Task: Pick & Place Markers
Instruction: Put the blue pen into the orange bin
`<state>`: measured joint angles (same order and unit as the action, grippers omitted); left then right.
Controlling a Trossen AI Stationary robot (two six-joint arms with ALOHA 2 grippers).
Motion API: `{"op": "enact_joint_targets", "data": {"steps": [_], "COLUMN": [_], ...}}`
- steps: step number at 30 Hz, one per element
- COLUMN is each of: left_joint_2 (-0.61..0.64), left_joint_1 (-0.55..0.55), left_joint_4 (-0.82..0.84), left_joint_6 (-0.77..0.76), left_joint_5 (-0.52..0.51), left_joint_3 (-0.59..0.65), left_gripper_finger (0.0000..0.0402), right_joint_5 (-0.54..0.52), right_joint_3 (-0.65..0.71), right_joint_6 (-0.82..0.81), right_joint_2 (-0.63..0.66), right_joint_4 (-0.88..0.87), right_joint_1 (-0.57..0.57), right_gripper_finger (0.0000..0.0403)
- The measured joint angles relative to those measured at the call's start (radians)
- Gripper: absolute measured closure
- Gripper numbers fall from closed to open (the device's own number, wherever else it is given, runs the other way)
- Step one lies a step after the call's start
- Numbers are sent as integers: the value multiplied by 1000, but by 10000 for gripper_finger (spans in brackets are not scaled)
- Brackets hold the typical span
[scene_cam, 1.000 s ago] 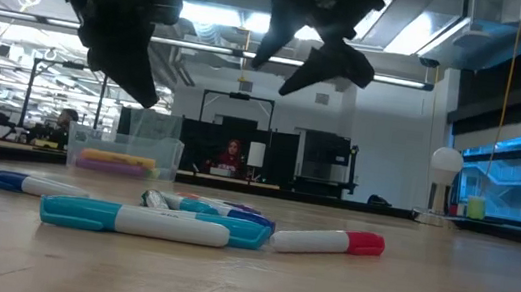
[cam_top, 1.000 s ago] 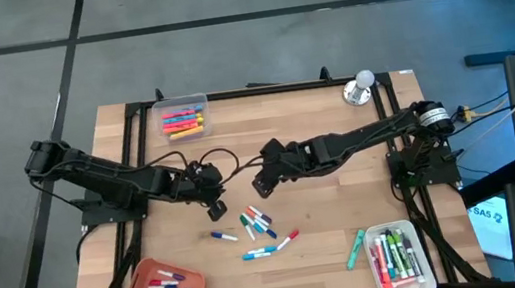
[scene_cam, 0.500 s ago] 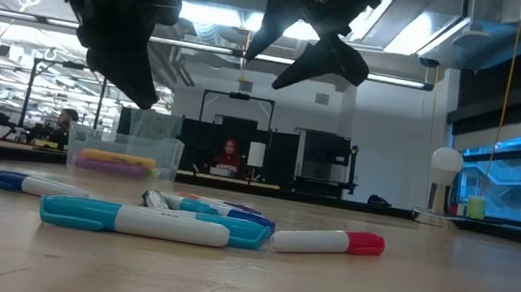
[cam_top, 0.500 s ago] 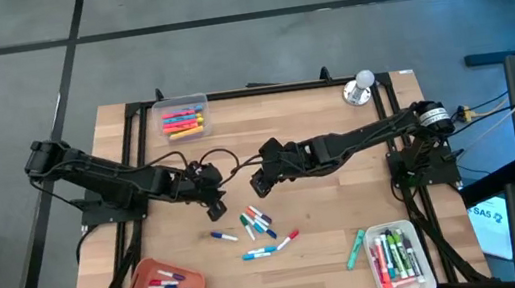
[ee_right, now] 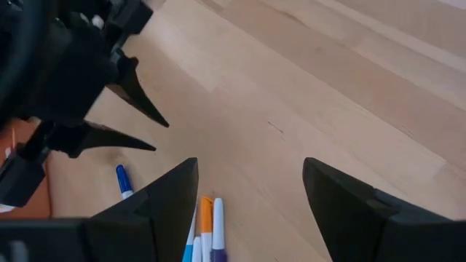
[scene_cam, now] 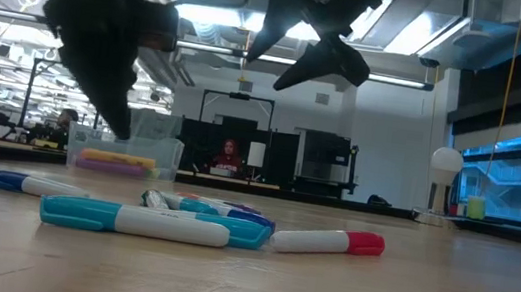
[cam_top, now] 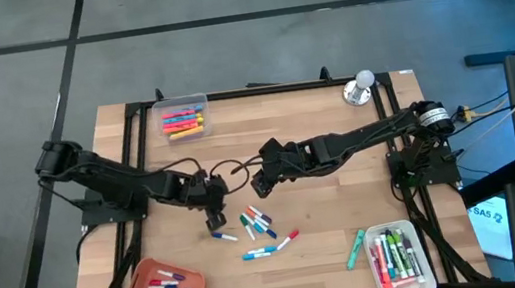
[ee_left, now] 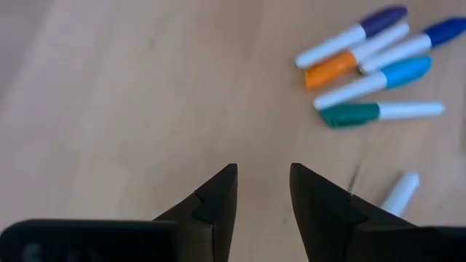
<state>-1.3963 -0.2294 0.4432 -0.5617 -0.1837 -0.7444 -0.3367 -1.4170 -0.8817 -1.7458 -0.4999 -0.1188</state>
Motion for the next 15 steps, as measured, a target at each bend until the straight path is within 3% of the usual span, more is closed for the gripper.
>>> {"op": "enact_joint_targets", "data": {"steps": [11, 15], "left_joint_2": [-26, -26], "left_joint_1": [-26, -46], "left_joint_4": [-29, -27], "left_joint_6": [11, 159], "left_joint_5": [22, 73], "left_joint_3": [0, 0], "left_gripper_finger": [245, 247], "right_joint_5": [24, 27], "right_joint_3": [0, 0], "right_joint_6": [22, 23], "right_joint_2": [0, 0], "right_joint_4": [1, 1], "right_joint_1": [0, 0], "right_gripper_finger": [156, 156]}}
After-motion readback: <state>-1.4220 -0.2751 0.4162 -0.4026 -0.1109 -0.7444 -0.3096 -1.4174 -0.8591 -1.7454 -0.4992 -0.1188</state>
